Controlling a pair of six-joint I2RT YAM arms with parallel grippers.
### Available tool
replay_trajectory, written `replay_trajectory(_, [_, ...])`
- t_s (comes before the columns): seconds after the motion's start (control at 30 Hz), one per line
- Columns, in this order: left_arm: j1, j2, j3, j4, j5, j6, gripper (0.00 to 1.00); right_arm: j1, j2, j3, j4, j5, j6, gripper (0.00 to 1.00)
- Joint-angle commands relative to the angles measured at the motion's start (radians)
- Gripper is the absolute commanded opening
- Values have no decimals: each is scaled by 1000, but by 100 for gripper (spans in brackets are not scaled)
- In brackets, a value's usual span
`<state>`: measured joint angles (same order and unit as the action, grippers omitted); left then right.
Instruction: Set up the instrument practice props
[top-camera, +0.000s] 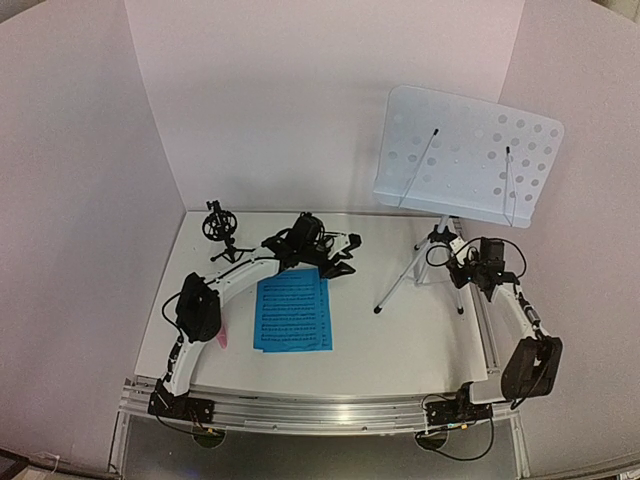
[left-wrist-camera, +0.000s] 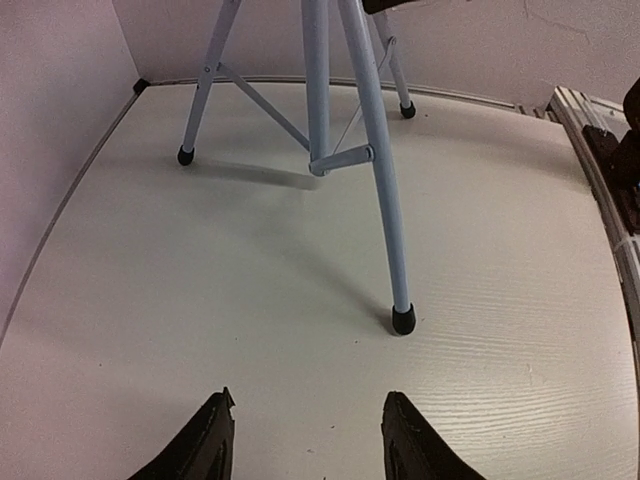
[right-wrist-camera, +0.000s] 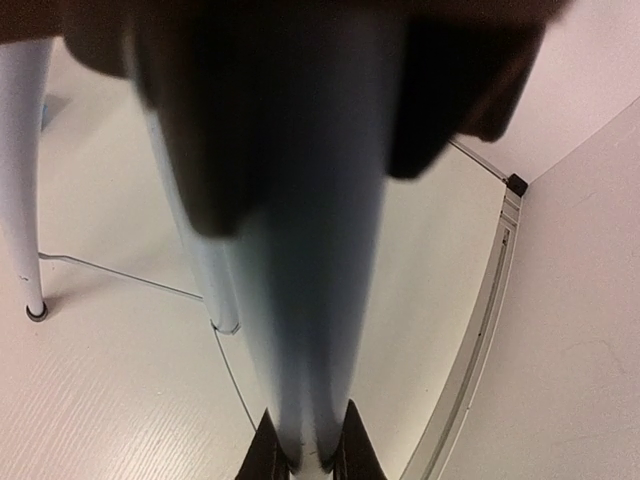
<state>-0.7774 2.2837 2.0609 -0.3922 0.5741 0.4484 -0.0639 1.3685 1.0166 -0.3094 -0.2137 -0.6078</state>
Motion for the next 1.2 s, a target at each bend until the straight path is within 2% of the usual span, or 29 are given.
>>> replay_trajectory(0.0, [-29,24,31,114,39,-45,60,53,23,-47,24,-44,67,0])
replay_trajectory(0.1, [-50,49,18,253,49,-153,70,59,34,-40,25,-42,82,0])
replay_trajectory(0.23, [-90,89,-58,509,40,-308,76,88,32,-45,31,-39,98,0])
replay_trajectory(0.33, [-129,123,-100,622,6,-376,80,94,16,-53,39,-39,120,0])
replay_trajectory(0.47, [-158,183,-78,668,-101,-383,83,98,-14,-62,38,-39,131,0])
replay_trajectory(0.67, [-168,268,16,650,-216,-384,81,100,-23,-67,39,-67,148,0])
replay_trajectory(0.8, [-175,294,32,644,-212,-373,74,113,-18,-73,43,-64,151,0])
replay_trajectory(0.97, [-177,303,11,656,-204,-369,48,120,-8,-73,53,-60,157,0])
replay_trajectory(1.17, [-171,314,-16,681,-178,-371,39,122,10,-69,62,-62,165,0])
